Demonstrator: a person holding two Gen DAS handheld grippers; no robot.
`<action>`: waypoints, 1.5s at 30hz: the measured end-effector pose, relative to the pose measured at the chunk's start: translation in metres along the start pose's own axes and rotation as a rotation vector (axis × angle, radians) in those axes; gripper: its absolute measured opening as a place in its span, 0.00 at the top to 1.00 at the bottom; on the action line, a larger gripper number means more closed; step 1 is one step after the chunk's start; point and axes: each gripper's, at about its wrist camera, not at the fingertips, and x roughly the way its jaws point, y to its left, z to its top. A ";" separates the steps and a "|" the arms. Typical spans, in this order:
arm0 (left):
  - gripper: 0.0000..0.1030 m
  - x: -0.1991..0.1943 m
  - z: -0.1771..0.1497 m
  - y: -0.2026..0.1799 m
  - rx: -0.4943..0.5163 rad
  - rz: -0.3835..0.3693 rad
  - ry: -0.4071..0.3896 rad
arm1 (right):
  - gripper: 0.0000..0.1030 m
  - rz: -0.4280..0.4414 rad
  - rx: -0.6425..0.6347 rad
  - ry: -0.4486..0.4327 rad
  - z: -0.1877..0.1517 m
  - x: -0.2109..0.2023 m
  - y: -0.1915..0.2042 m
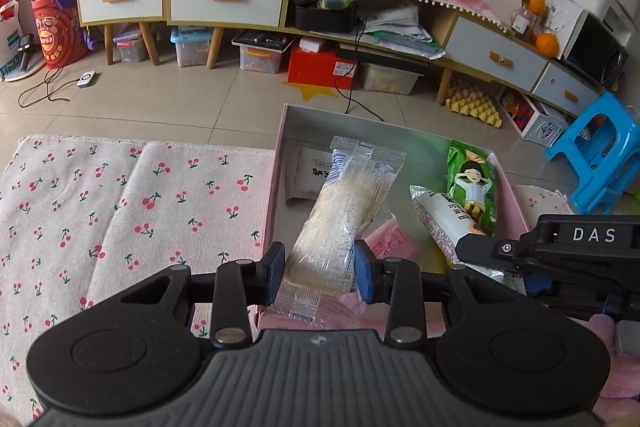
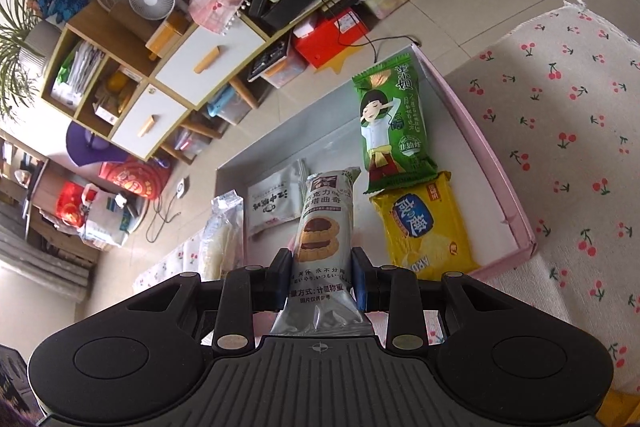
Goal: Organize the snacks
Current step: 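Carry the bread bag and cookie bag with both tools over the pink box, then open both tools to drop the two bags into the pink box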
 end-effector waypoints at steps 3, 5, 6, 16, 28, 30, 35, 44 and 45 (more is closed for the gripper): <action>0.67 0.006 0.002 -0.001 0.007 0.012 0.004 | 0.71 -0.021 -0.029 -0.004 0.003 0.012 0.003; 0.67 0.009 0.002 -0.005 0.039 0.030 0.001 | 0.71 -0.030 -0.044 -0.006 0.003 0.017 0.003; 0.67 0.010 0.002 -0.007 0.054 0.035 -0.001 | 0.71 -0.036 -0.051 -0.006 0.003 0.020 0.004; 0.54 0.009 0.003 -0.018 0.155 0.080 -0.043 | 0.57 0.015 -0.048 -0.010 0.006 0.020 -0.003; 0.38 -0.012 -0.002 -0.023 0.158 0.078 -0.038 | 0.49 0.011 -0.048 -0.022 -0.001 -0.010 -0.003; 0.36 -0.016 -0.004 -0.022 0.149 0.076 -0.034 | 0.49 0.011 -0.049 -0.024 -0.004 -0.018 -0.003; 0.34 -0.030 -0.013 -0.015 0.135 0.080 -0.020 | 0.43 0.017 -0.057 -0.038 -0.011 -0.040 0.000; 0.23 -0.054 -0.028 -0.001 0.128 0.083 -0.012 | 0.34 0.003 -0.116 -0.038 -0.033 -0.065 0.012; 0.21 -0.056 -0.030 0.001 0.126 0.084 -0.011 | 0.33 0.001 -0.121 -0.034 -0.036 -0.067 0.013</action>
